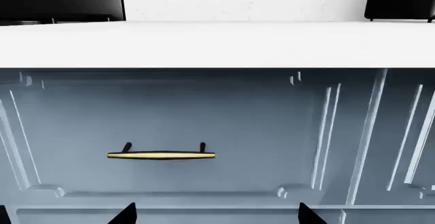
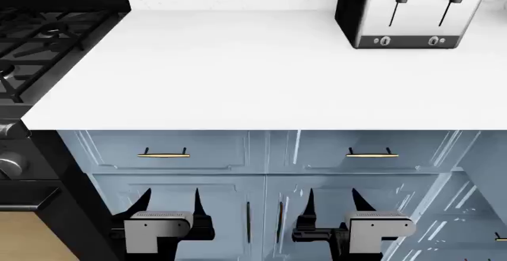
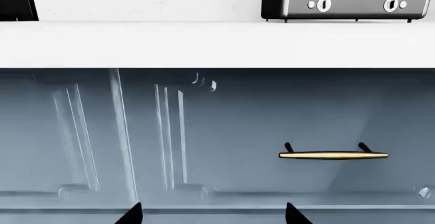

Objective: Pick and place the shaker into the drawer. Then close the cabinet.

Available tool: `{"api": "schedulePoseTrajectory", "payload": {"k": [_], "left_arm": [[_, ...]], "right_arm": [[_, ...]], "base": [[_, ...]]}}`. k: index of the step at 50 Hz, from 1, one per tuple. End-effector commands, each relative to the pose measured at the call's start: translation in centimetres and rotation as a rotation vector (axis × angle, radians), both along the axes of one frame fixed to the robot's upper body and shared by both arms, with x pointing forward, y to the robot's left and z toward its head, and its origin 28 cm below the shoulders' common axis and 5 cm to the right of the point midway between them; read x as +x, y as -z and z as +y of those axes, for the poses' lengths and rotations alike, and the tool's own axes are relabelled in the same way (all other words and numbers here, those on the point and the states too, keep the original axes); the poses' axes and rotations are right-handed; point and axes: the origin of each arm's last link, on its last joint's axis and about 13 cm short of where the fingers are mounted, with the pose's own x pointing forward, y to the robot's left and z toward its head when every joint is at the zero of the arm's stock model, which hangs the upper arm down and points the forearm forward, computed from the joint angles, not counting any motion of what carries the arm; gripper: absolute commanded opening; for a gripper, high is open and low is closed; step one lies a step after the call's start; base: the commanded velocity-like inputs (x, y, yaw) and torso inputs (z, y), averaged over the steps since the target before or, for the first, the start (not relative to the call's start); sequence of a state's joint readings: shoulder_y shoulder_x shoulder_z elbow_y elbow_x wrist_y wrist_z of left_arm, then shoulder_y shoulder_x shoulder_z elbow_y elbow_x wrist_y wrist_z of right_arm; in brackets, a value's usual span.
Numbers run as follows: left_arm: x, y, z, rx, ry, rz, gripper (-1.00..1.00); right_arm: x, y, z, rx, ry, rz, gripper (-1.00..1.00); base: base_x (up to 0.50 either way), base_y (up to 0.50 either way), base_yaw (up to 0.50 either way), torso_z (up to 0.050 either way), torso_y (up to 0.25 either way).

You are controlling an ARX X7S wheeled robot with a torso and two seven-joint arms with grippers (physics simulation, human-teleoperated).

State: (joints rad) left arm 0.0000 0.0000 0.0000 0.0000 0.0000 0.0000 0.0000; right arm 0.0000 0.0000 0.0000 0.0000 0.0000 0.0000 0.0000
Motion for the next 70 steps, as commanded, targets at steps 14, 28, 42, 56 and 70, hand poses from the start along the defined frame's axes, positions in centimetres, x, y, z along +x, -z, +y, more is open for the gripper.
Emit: {"api": "schedulePoseTrajectory", "payload": {"k": [14,28,42,56,70], "left_arm": [[1.1,1.0,0.7,0.044,0.005,0.034,1.0],[0.8,1.1,1.3,0.053,-0.004,0.021,1.0],[0.9,1.3,1.2,0.059,-0.009,0.013,1.0],[14.1,-42.5,-3.0,-0.141,0.1,-0.507,1.0],[13.6,-53.0,-3.2,-0.045,0.046,-0.554,1.0]], "right_arm": [[1.1,0.7,-0.7,-0.067,-0.058,0.013,1.0],[1.4,0.8,-0.4,-0.071,-0.07,0.017,1.0],[1.4,0.7,-0.5,-0.063,-0.055,0.018,1.0],[16.1,-41.8,-3.4,-0.318,-0.098,-0.508,1.0],[11.1,-56.3,-2.7,-0.34,-0.047,-0.634,1.0]], "base": [[0.0,0.45,0.0,0.0,0.0],[0.0,0.5,0.0,0.0,0.0],[-0.06,0.5,0.0,0.0,0.0],[0.0,0.0,0.0,0.0,0.0],[0.0,0.0,0.0,0.027,0.006]]}}
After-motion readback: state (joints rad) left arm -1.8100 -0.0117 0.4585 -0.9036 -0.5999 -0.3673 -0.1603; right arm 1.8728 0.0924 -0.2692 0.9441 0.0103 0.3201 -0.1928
